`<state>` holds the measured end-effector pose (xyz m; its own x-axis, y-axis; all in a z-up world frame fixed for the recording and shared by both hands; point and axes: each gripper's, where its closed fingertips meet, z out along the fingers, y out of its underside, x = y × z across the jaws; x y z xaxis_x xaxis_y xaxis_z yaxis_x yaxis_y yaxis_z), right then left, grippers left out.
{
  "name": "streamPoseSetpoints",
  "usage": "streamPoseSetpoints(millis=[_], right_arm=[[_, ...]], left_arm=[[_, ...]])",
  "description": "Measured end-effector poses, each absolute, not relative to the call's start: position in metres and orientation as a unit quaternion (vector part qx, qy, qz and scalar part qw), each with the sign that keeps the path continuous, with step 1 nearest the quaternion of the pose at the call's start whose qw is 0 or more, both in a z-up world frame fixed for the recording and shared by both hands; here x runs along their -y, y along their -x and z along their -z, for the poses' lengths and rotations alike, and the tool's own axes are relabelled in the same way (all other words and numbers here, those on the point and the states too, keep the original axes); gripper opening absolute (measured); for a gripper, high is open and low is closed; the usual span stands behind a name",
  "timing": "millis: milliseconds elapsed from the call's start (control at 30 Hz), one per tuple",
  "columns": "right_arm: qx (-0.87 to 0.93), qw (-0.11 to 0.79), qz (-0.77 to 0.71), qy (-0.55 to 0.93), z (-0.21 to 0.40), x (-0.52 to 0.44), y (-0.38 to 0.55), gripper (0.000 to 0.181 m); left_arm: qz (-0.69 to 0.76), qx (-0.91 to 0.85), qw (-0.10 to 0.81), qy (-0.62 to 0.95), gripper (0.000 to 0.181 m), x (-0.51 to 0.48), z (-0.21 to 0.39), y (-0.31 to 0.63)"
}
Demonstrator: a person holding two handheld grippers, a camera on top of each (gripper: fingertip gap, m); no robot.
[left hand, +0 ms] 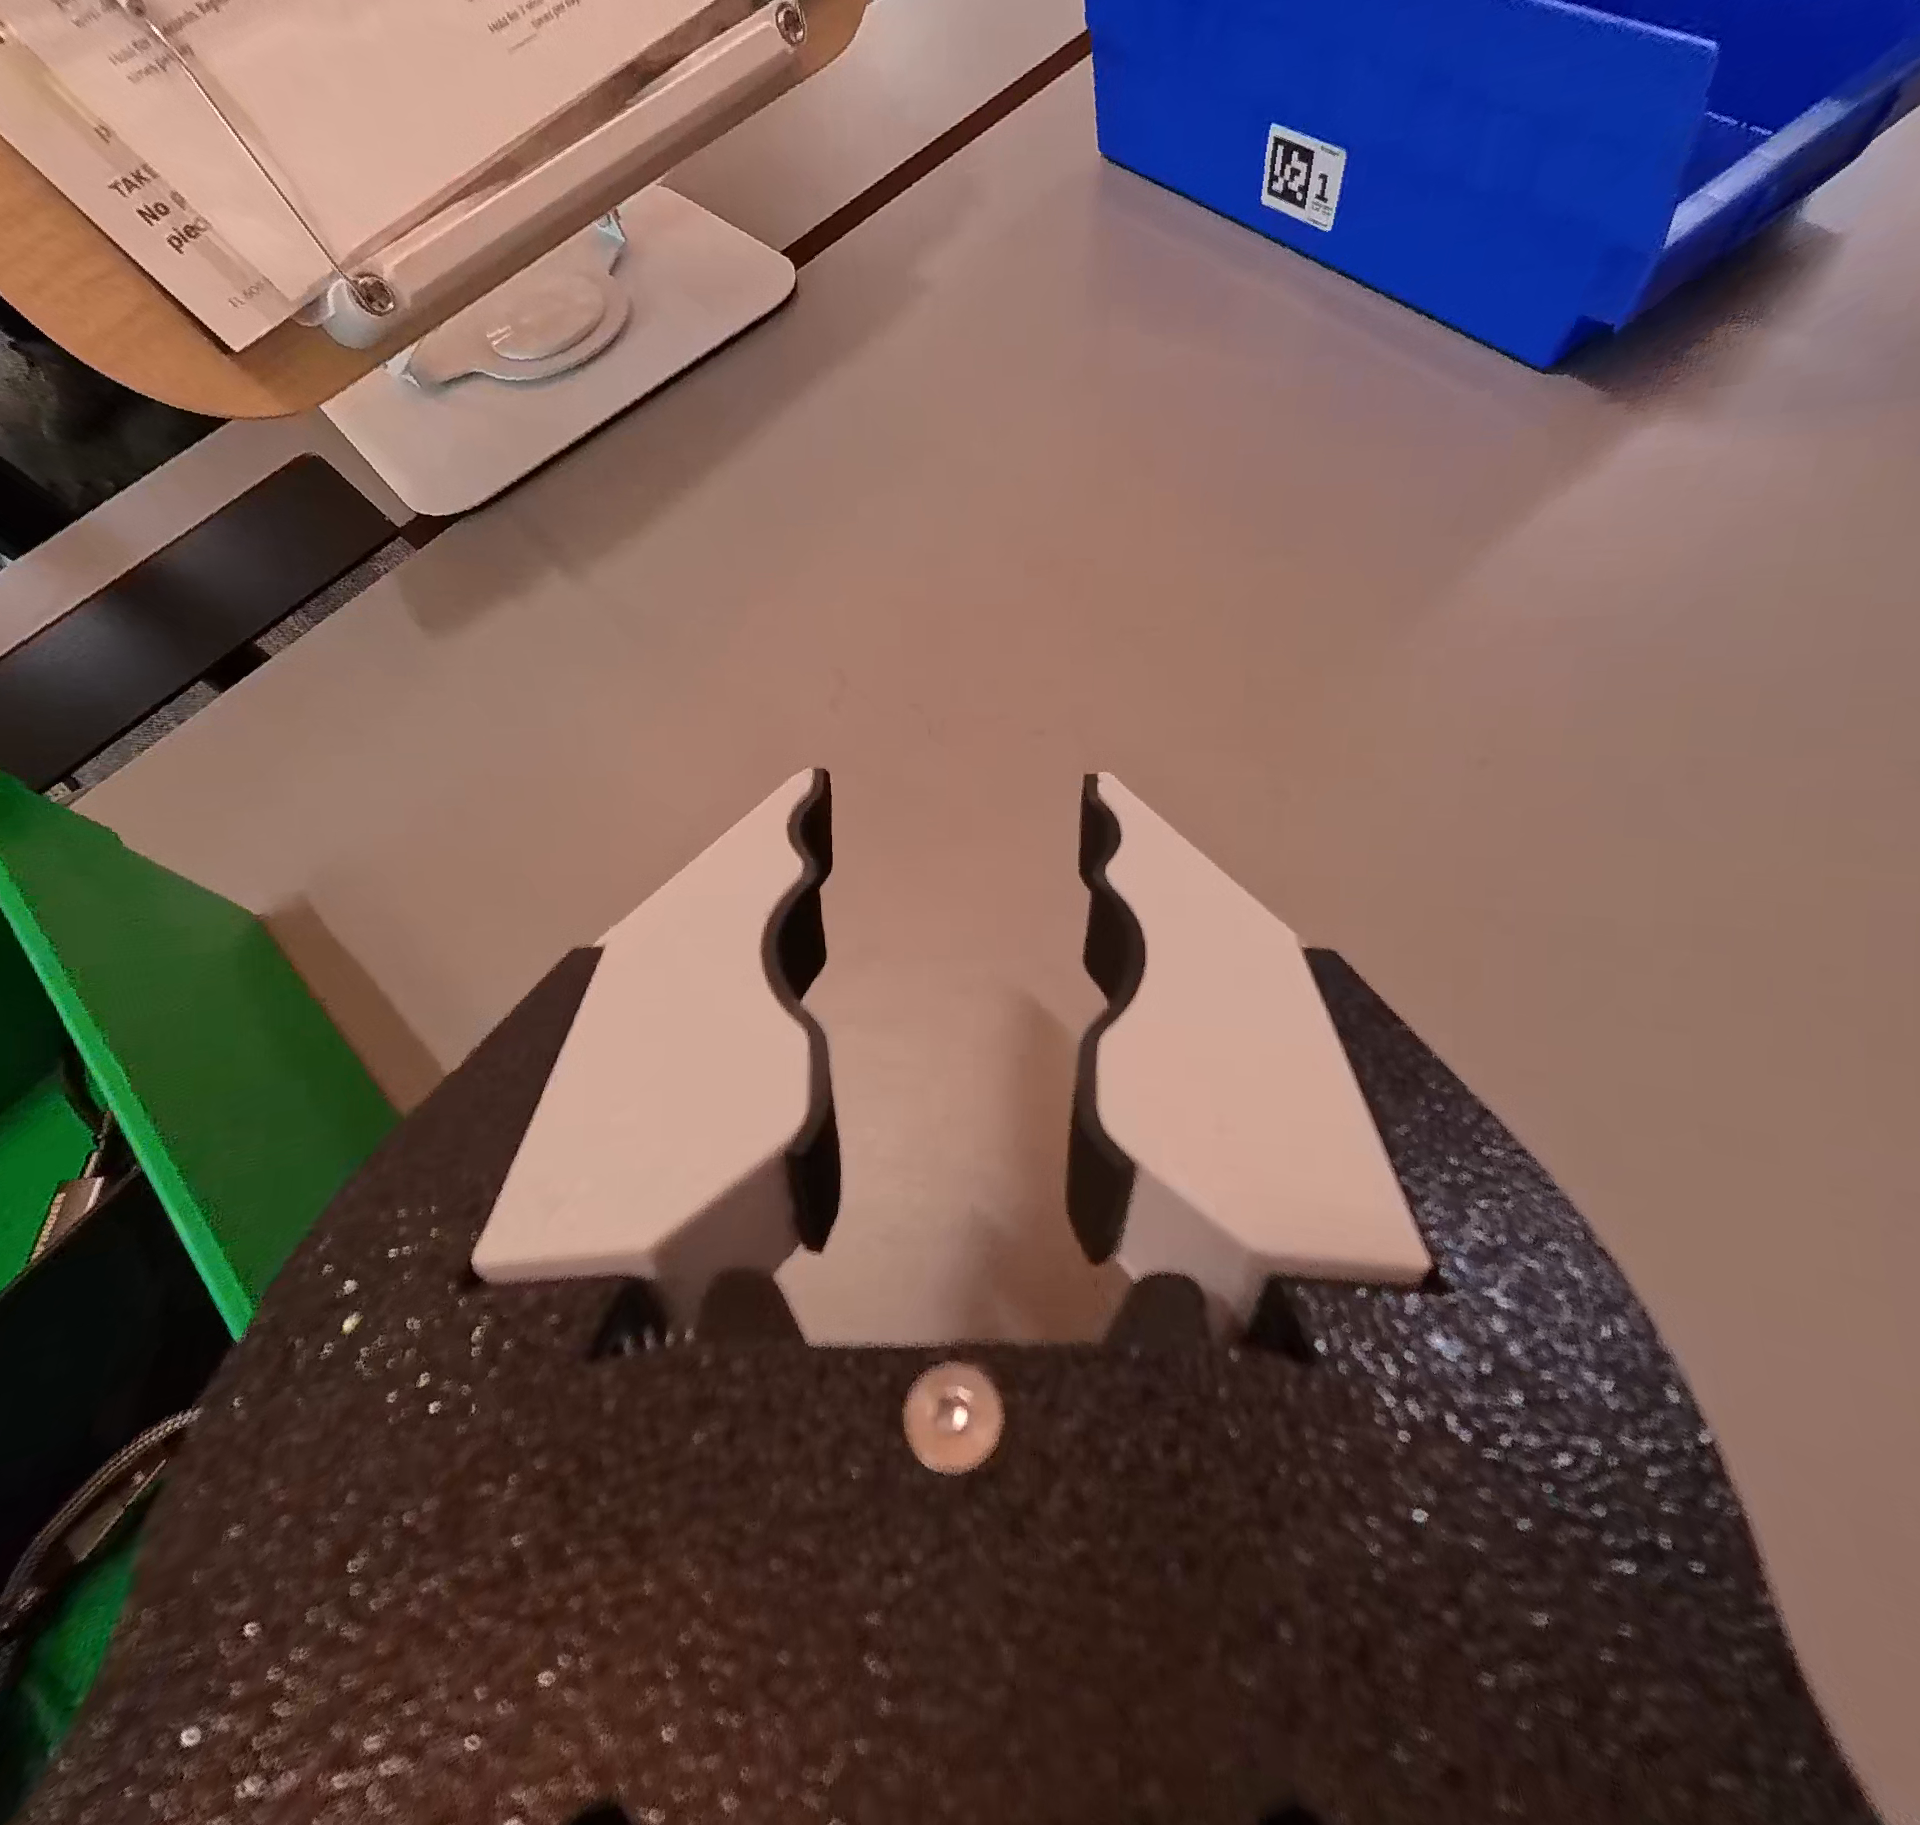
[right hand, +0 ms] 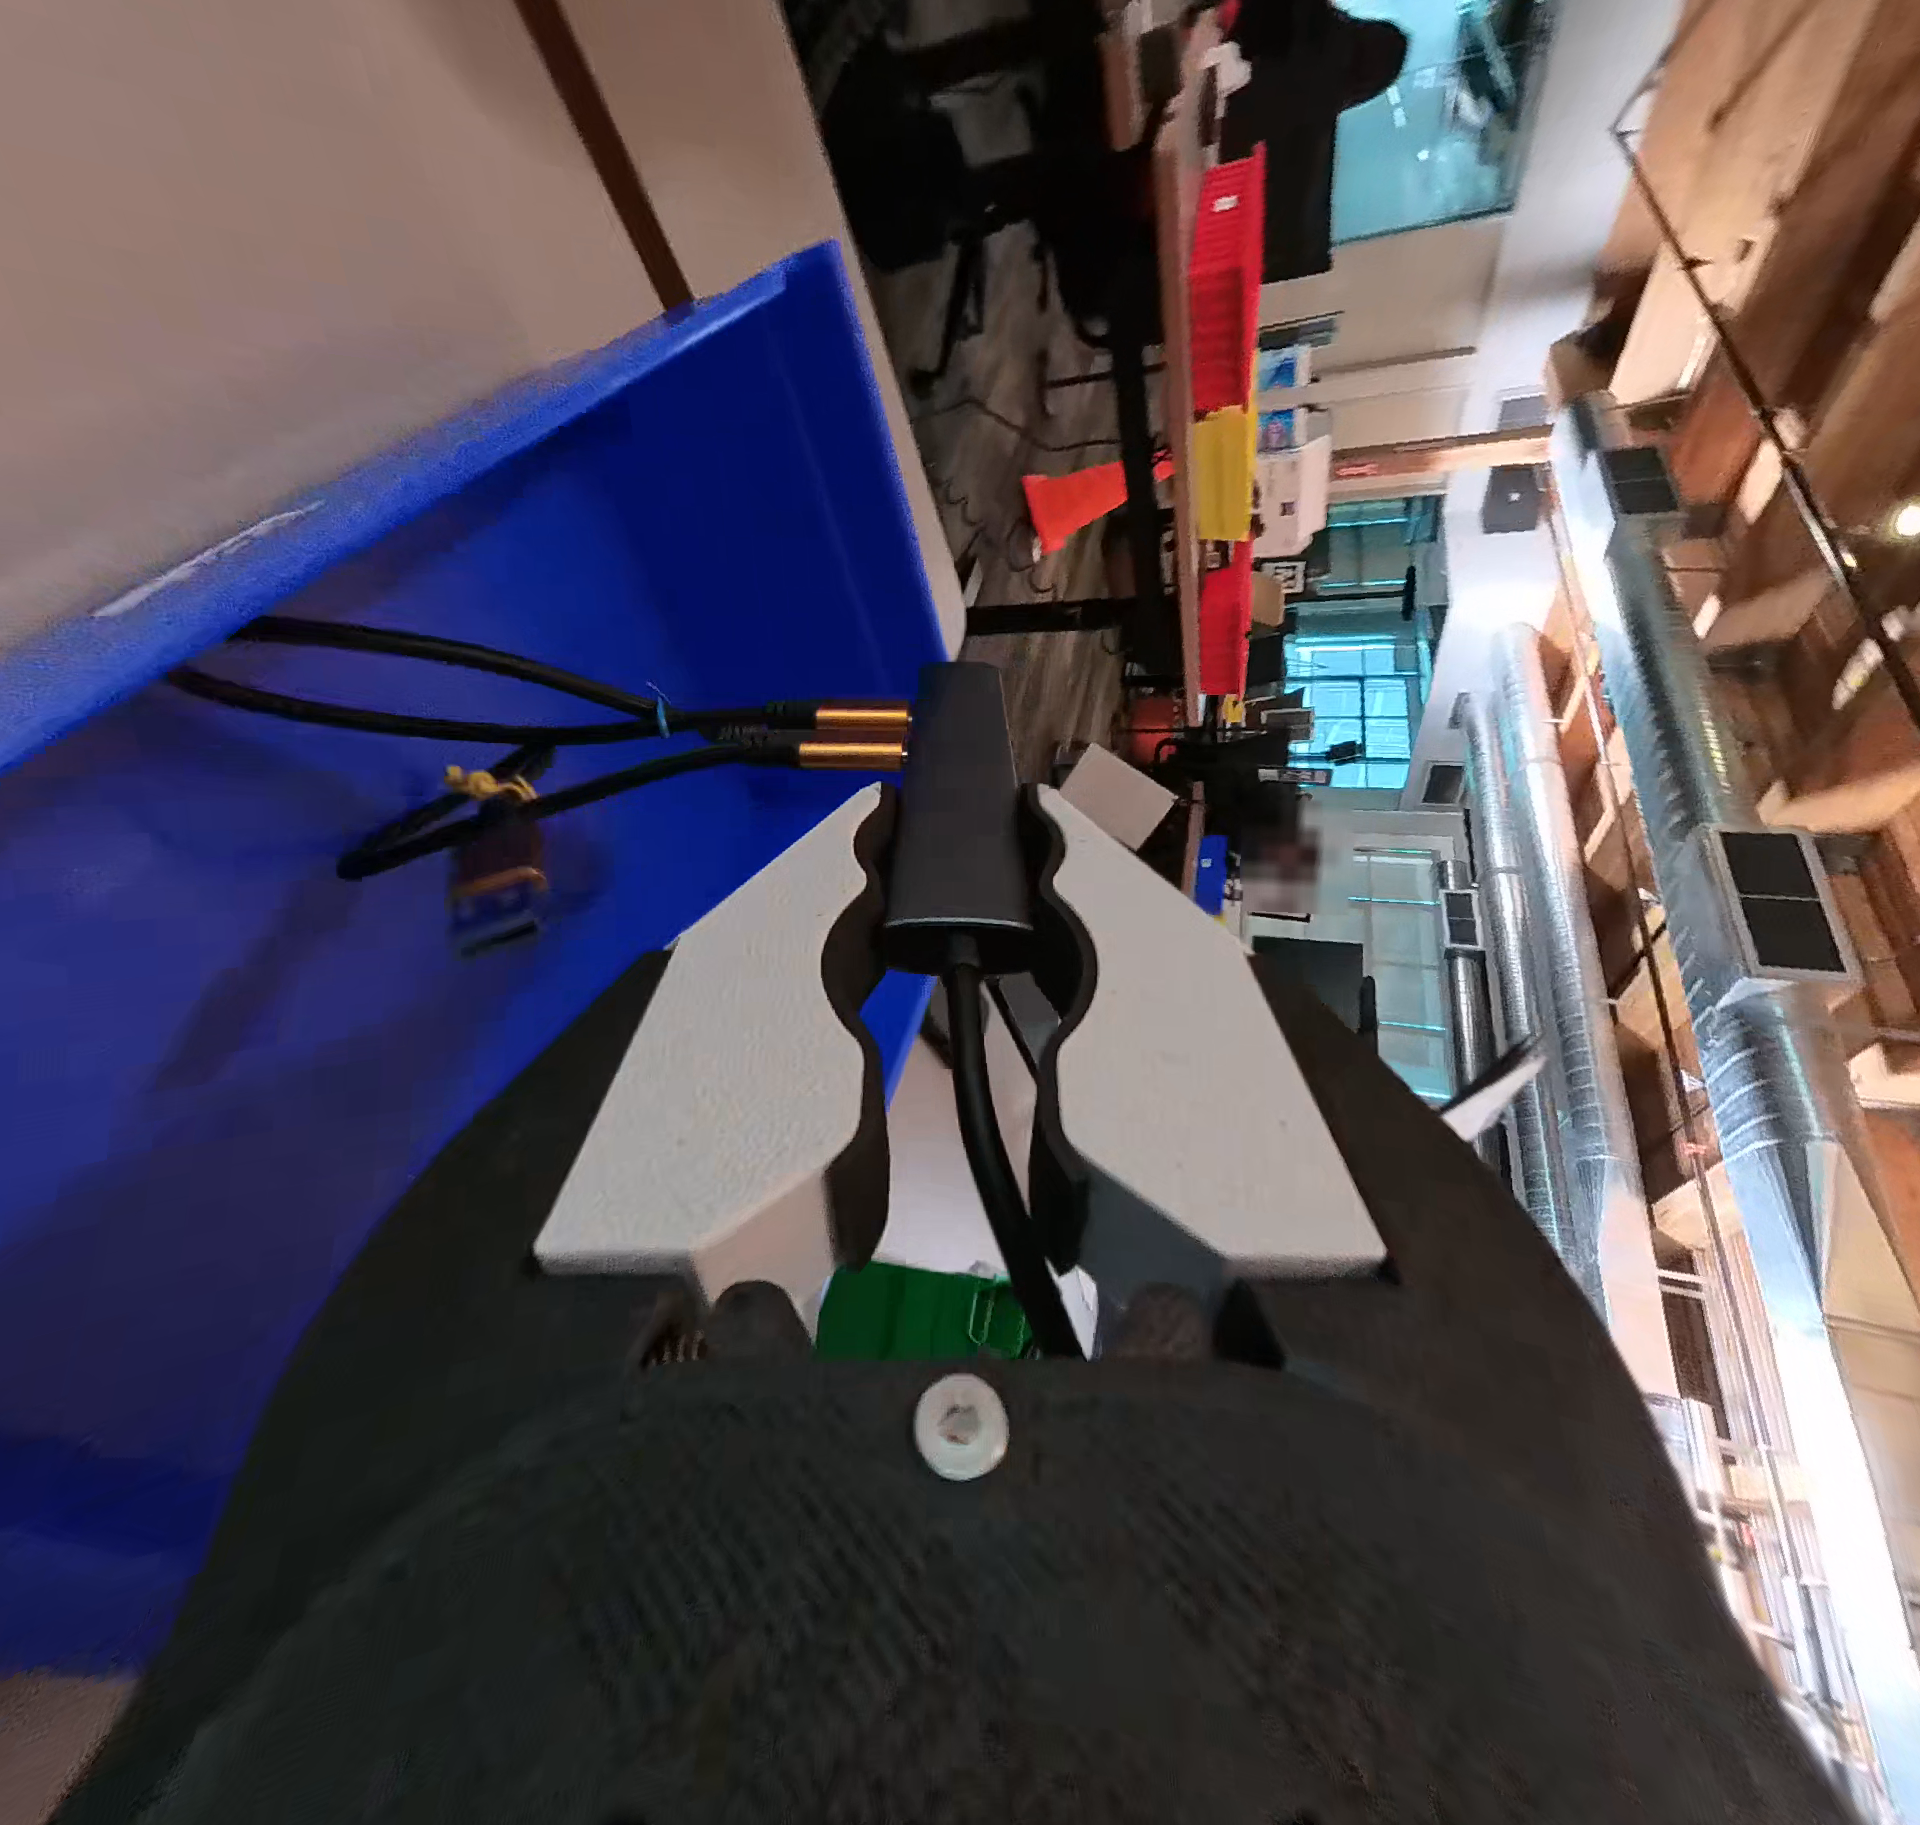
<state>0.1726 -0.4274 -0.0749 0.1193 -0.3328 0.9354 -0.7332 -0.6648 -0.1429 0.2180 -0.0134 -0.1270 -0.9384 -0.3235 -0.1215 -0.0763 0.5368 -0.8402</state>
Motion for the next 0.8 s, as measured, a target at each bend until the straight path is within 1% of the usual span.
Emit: streamPoseSetpoints(millis=[100, 233, 400, 467, 500, 567, 633, 700, 800], right_arm=[[0.399, 0.152, -0.532, -0.731, 0.088, 0.432, -0.193, 0.022], [0.455, 0.044, -0.497, -0.737, 0.119, 0.424, -0.218, 0.023], [0.526, -0.048, -0.472, -0.706, 0.154, 0.418, -0.227, 0.027], [0.557, -0.073, -0.442, -0.699, 0.161, 0.418, -0.221, 0.043], [0.565, -0.099, -0.430, -0.698, 0.160, 0.414, -0.220, 0.050], [0.570, -0.151, -0.403, -0.700, 0.151, 0.405, -0.214, 0.055], [0.565, -0.192, -0.379, -0.707, 0.136, 0.396, -0.207, 0.055], [0.567, -0.202, -0.377, -0.704, 0.119, 0.397, -0.199, 0.061], [0.558, -0.190, -0.388, -0.708, 0.102, 0.401, -0.184, 0.061]], left_arm=[[0.466, -0.867, 0.129, 0.118, 0.046, 0.014, 0.130, -0.220], [0.464, -0.869, 0.122, 0.121, 0.046, 0.015, 0.135, -0.222], [0.460, -0.872, 0.117, 0.120, 0.046, 0.014, 0.138, -0.222], [0.462, -0.871, 0.115, 0.122, 0.046, 0.014, 0.138, -0.223], [0.462, -0.871, 0.113, 0.123, 0.046, 0.014, 0.139, -0.223], [0.467, -0.870, 0.099, 0.123, 0.046, 0.018, 0.140, -0.221], [0.472, -0.869, 0.082, 0.124, 0.046, 0.022, 0.142, -0.217], [0.466, -0.873, 0.080, 0.119, 0.046, 0.025, 0.146, -0.217], [0.454, -0.879, 0.085, 0.117, 0.046, 0.026, 0.152, -0.217]])
